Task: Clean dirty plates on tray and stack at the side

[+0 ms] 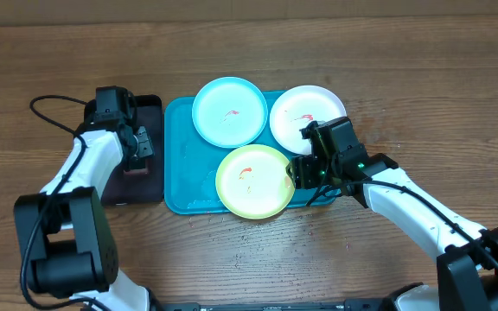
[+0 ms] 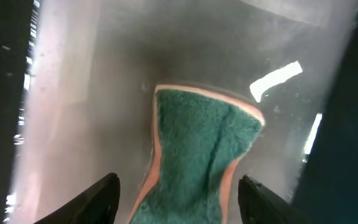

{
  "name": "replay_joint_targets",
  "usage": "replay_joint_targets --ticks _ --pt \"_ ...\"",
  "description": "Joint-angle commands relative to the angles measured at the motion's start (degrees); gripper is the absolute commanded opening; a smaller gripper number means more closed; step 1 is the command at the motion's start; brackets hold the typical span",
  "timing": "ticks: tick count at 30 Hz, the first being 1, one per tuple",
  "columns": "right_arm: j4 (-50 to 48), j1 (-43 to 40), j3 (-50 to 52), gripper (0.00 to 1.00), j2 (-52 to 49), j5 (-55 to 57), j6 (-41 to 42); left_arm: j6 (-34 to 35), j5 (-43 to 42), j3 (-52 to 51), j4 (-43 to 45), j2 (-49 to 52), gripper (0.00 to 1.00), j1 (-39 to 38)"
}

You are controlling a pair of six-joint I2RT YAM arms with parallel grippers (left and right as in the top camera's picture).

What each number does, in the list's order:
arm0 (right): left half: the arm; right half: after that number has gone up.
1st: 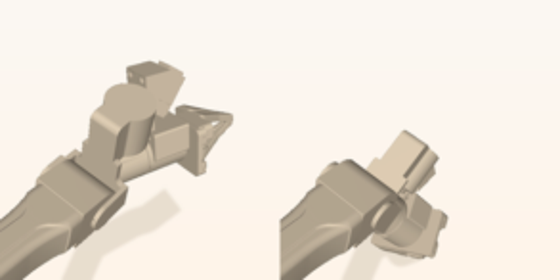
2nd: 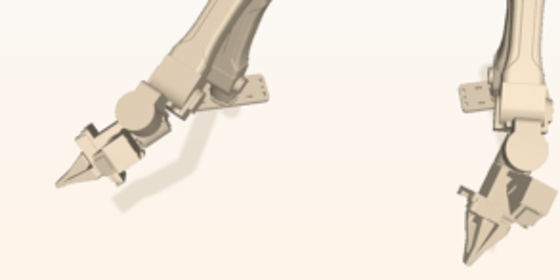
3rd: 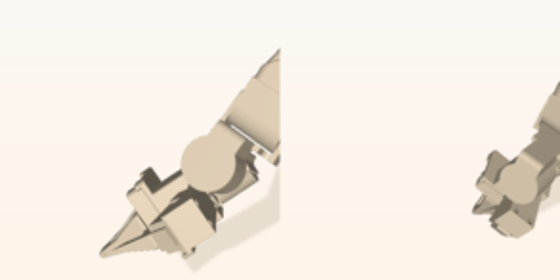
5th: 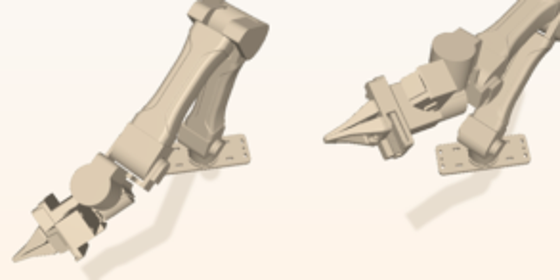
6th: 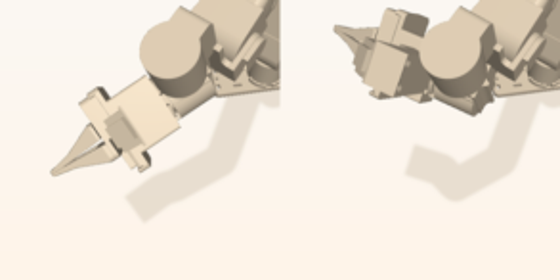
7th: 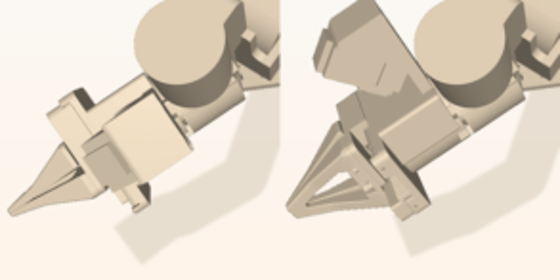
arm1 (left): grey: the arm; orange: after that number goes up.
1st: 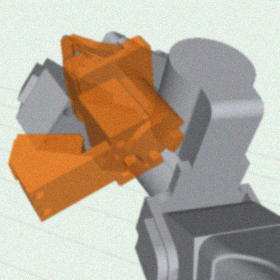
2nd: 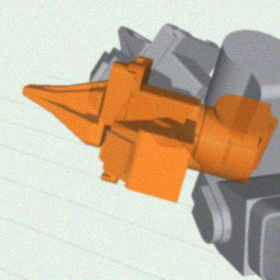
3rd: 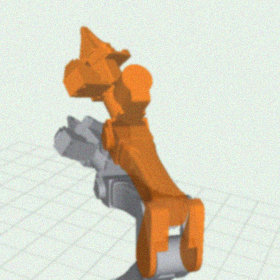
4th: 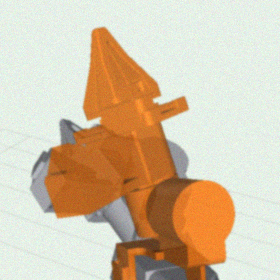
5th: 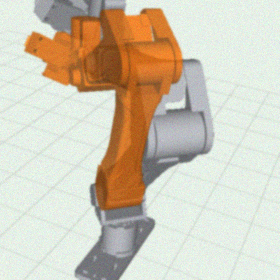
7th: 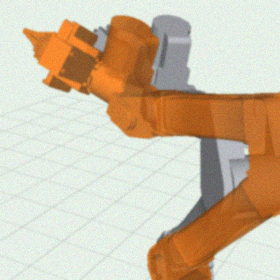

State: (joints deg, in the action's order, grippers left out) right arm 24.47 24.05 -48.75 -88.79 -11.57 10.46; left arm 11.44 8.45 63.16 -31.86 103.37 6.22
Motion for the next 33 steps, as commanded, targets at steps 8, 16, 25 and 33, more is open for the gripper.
replay_joint_targets --ticks 8,16,25,33 --pt "-0.4 0.1 -1.6 0.68 -0.3 0.4 0.0 -1.2 -0.3 0.9 1.0 3.3 0.11 0.2" --pt "-0.4 0.1 -1.6 0.68 -0.3 0.4 0.0 -1.2 -0.3 1.6 0.5 0.2 0.43 0.2" --pt "-0.4 0.1 -1.6 0.68 -0.3 0.4 0.0 -1.1 -0.6 1.6 -1.1 0.2 0.62 0.2" --pt "-0.4 0.1 -1.6 0.68 -0.3 0.4 0.0 -1.2 -0.6 1.6 -0.2 0.2 0.41 0.2"
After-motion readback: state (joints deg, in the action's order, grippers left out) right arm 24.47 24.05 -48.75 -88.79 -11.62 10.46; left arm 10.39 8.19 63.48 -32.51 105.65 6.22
